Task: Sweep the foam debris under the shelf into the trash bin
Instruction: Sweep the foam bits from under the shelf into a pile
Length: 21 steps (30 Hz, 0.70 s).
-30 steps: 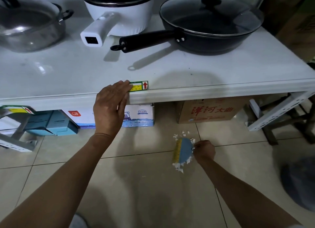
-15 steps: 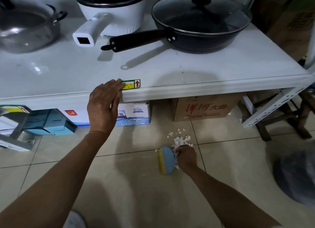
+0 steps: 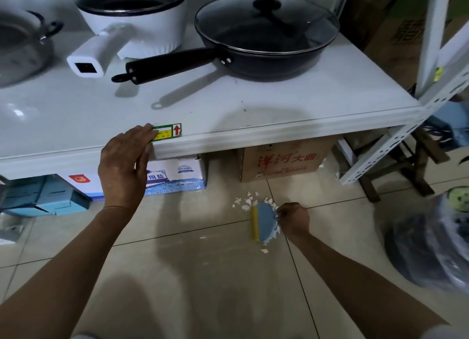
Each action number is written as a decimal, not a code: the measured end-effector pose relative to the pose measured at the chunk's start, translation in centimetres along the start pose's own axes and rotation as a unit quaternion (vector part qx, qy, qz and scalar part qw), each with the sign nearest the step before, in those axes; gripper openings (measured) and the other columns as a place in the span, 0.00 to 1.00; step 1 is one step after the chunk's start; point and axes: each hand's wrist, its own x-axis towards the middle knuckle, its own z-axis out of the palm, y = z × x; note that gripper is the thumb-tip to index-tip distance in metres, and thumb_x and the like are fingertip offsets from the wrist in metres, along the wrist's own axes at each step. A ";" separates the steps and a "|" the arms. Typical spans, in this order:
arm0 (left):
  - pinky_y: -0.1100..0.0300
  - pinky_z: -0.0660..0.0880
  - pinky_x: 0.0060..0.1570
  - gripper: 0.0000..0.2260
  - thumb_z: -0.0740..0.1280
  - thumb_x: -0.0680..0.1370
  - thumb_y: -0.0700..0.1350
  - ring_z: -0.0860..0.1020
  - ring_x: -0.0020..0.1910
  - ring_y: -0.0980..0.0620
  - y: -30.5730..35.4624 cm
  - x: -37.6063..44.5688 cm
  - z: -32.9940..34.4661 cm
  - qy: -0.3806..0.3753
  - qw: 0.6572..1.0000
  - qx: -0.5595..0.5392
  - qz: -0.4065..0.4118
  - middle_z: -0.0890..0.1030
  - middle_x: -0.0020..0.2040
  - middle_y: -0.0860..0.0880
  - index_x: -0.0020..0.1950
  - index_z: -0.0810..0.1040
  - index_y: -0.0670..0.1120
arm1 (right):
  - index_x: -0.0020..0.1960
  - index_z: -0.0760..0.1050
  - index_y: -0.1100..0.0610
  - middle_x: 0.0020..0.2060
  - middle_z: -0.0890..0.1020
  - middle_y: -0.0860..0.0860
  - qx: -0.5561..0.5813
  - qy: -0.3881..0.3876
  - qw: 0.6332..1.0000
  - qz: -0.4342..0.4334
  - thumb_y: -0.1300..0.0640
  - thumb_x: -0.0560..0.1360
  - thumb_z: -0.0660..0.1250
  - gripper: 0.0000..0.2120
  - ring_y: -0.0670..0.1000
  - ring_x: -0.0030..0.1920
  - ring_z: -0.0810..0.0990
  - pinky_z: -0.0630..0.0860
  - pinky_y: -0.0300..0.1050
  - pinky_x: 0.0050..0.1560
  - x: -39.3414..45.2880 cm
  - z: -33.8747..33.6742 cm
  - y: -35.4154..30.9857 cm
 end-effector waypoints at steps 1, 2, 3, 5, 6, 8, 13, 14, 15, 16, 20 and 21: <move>0.46 0.71 0.67 0.12 0.61 0.82 0.42 0.76 0.66 0.48 0.0 0.0 0.0 0.002 1.000 -0.002 0.002 0.79 0.64 0.47 0.64 0.78 0.45 | 0.46 0.85 0.58 0.48 0.87 0.55 0.010 0.001 1.000 -0.003 0.68 0.70 0.65 0.12 0.56 0.49 0.84 0.78 0.42 0.50 -0.1 0.5 -0.9; 0.46 0.71 0.66 0.12 0.61 0.82 0.42 0.76 0.66 0.48 0.0 0.0 0.1 0.004 1.000 -0.004 0.002 0.79 0.64 0.47 0.64 0.78 0.44 | 0.47 0.85 0.58 0.48 0.86 0.55 0.020 0.004 1.000 -0.006 0.68 0.71 0.65 0.12 0.56 0.49 0.84 0.78 0.43 0.51 -0.2 1.0 -1.8; 0.45 0.71 0.66 0.12 0.61 0.82 0.41 0.76 0.66 0.48 0.0 0.0 0.1 0.005 1.000 -0.007 0.002 0.79 0.64 0.47 0.64 0.78 0.44 | 0.48 0.85 0.59 0.49 0.86 0.56 0.030 0.003 1.000 -0.006 0.67 0.71 0.65 0.11 0.56 0.50 0.84 0.78 0.43 0.51 -0.2 1.6 -2.7; 0.45 0.71 0.65 0.12 0.61 0.82 0.41 0.76 0.65 0.47 0.0 0.0 0.2 0.008 1.000 -0.014 0.005 0.79 0.64 0.46 0.63 0.79 0.44 | 0.51 0.84 0.62 0.52 0.85 0.57 0.052 -0.010 0.999 0.005 0.66 0.72 0.66 0.11 0.57 0.53 0.83 0.78 0.43 0.52 -0.1 3.0 -4.6; 0.45 0.72 0.65 0.12 0.61 0.82 0.40 0.77 0.65 0.47 0.0 0.0 0.2 0.011 1.000 -0.016 0.008 0.80 0.63 0.46 0.63 0.79 0.43 | 0.52 0.83 0.62 0.53 0.84 0.58 0.067 -0.012 0.998 0.011 0.65 0.73 0.66 0.11 0.57 0.54 0.83 0.78 0.43 0.53 0.1 3.6 -5.3; 0.44 0.72 0.64 0.12 0.61 0.82 0.40 0.77 0.65 0.46 0.0 0.0 0.3 0.013 1.000 -0.014 0.011 0.80 0.63 0.45 0.63 0.79 0.43 | 0.53 0.82 0.63 0.53 0.84 0.58 0.108 -0.006 0.994 0.034 0.65 0.73 0.66 0.11 0.57 0.55 0.83 0.78 0.43 0.53 0.8 4.7 -6.5; 0.42 0.72 0.63 0.12 0.61 0.82 0.39 0.77 0.64 0.45 -0.2 -0.1 0.7 0.023 0.999 -0.005 0.021 0.80 0.62 0.44 0.62 0.79 0.41 | 0.53 0.80 0.65 0.52 0.84 0.59 0.110 0.007 0.991 0.074 0.65 0.73 0.69 0.10 0.57 0.54 0.83 0.79 0.46 0.54 3.3 4.6 -6.9; 0.42 0.73 0.62 0.12 0.61 0.81 0.38 0.78 0.63 0.44 -0.2 -0.1 0.7 0.026 0.999 -0.006 0.024 0.80 0.62 0.44 0.62 0.79 0.41 | 0.54 0.80 0.64 0.53 0.84 0.58 0.100 0.015 0.991 0.086 0.64 0.73 0.69 0.10 0.57 0.54 0.83 0.79 0.45 0.54 3.7 4.1 -6.5; 0.42 0.73 0.62 0.12 0.61 0.81 0.38 0.78 0.63 0.44 -0.1 0.0 0.7 0.027 0.999 -0.008 0.026 0.80 0.62 0.43 0.62 0.79 0.40 | 0.54 0.80 0.63 0.53 0.84 0.58 0.094 0.021 0.990 0.099 0.64 0.73 0.69 0.10 0.56 0.54 0.83 0.79 0.45 0.53 4.1 3.6 -5.8; 0.41 0.73 0.62 0.12 0.61 0.81 0.38 0.78 0.63 0.44 -0.1 0.0 0.7 0.027 0.999 -0.007 0.026 0.80 0.62 0.43 0.61 0.79 0.40 | 0.54 0.80 0.62 0.52 0.84 0.58 0.090 0.027 0.989 0.113 0.64 0.73 0.68 0.10 0.57 0.54 0.83 0.79 0.45 0.52 4.5 3.1 -4.9; 0.42 0.73 0.62 0.12 0.60 0.82 0.39 0.78 0.63 0.44 0.1 0.1 0.7 0.024 0.999 -0.003 0.026 0.80 0.62 0.43 0.61 0.79 0.40 | 0.52 0.81 0.63 0.50 0.85 0.59 0.082 0.057 0.981 0.163 0.63 0.73 0.68 0.09 0.58 0.51 0.84 0.80 0.47 0.50 4.8 0.8 -1.0; 0.42 0.73 0.62 0.12 0.60 0.82 0.39 0.78 0.63 0.44 0.2 0.1 0.7 0.023 0.999 -0.003 0.023 0.80 0.62 0.43 0.61 0.79 0.40 | 0.52 0.81 0.63 0.50 0.85 0.59 0.080 0.064 0.979 0.175 0.63 0.73 0.68 0.09 0.58 0.51 0.84 0.80 0.47 0.49 4.7 0.2 -0.2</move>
